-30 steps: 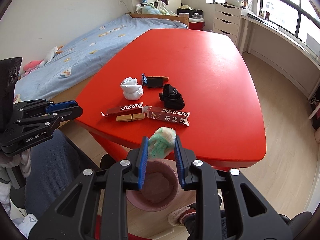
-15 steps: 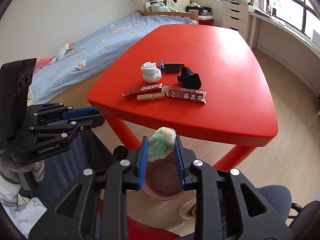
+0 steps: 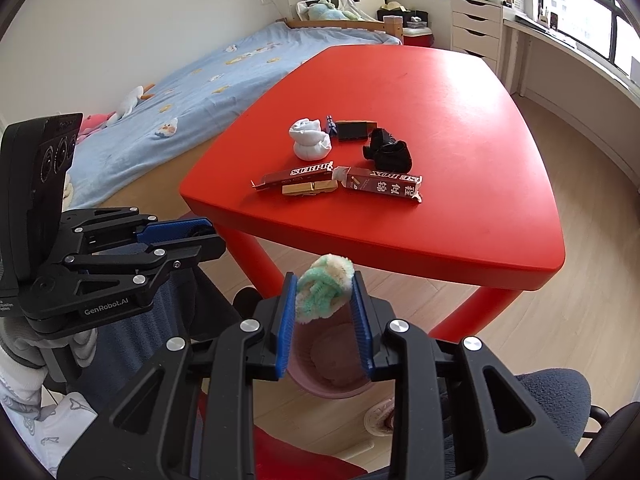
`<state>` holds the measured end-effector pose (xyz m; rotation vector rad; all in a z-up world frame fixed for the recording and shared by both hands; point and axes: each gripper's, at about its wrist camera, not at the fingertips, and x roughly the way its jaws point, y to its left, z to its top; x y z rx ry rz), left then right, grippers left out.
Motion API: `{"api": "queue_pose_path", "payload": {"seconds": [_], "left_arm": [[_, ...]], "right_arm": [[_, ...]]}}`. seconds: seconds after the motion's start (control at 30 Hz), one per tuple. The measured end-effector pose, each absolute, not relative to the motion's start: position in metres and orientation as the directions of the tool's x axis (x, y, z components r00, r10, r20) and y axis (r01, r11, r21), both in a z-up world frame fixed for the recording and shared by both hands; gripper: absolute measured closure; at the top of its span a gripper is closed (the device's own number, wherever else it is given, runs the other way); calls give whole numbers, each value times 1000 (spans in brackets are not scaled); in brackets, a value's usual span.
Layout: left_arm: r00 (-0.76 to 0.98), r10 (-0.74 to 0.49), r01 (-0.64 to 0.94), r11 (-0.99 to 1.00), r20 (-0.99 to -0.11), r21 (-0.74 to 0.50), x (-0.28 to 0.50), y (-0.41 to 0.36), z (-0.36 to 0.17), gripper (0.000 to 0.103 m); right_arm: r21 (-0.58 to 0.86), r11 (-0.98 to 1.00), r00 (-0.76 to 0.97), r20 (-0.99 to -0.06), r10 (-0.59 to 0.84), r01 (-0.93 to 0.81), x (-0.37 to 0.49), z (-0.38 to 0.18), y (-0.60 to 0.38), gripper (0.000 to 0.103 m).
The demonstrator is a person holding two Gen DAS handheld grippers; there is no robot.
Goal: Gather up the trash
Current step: 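Carry the ball and glove in both tools over the wastebasket, then open both tools to drop the ball and glove into the wastebasket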
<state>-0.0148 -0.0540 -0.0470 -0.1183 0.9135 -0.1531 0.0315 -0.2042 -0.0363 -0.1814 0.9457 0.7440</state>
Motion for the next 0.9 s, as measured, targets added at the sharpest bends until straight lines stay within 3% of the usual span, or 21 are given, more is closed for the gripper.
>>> {"api": "queue_pose_path", "payload": {"seconds": [0.07, 0.13, 0.17, 0.23, 0.43, 0.9], "left_arm": [[602, -178, 72, 983, -779, -169, -14, -53, -47, 56], [623, -160, 55, 985, -765, -162, -14, -49, -46, 21], [638, -149, 46, 987, -756, -155, -16, -47, -44, 15], [644, -120, 30, 991, -756, -132, -16, -45, -43, 13], [637, -108, 2, 990, -763, -139, -15, -38, -44, 8], [633, -116, -20, 986, -765, -166, -14, -29, -44, 8]], "right_arm": [[173, 747, 366, -787, 497, -642, 33, -36, -205, 40], [176, 758, 377, -783, 495, -628, 35, -36, -209, 26], [175, 765, 384, -782, 490, -620, 37, -35, -210, 20], [169, 779, 400, -781, 479, -603, 39, -35, -214, 12], [164, 795, 412, -784, 464, -584, 41, -37, -218, 5], [176, 794, 409, -780, 473, -582, 43, -36, -218, 3]]}}
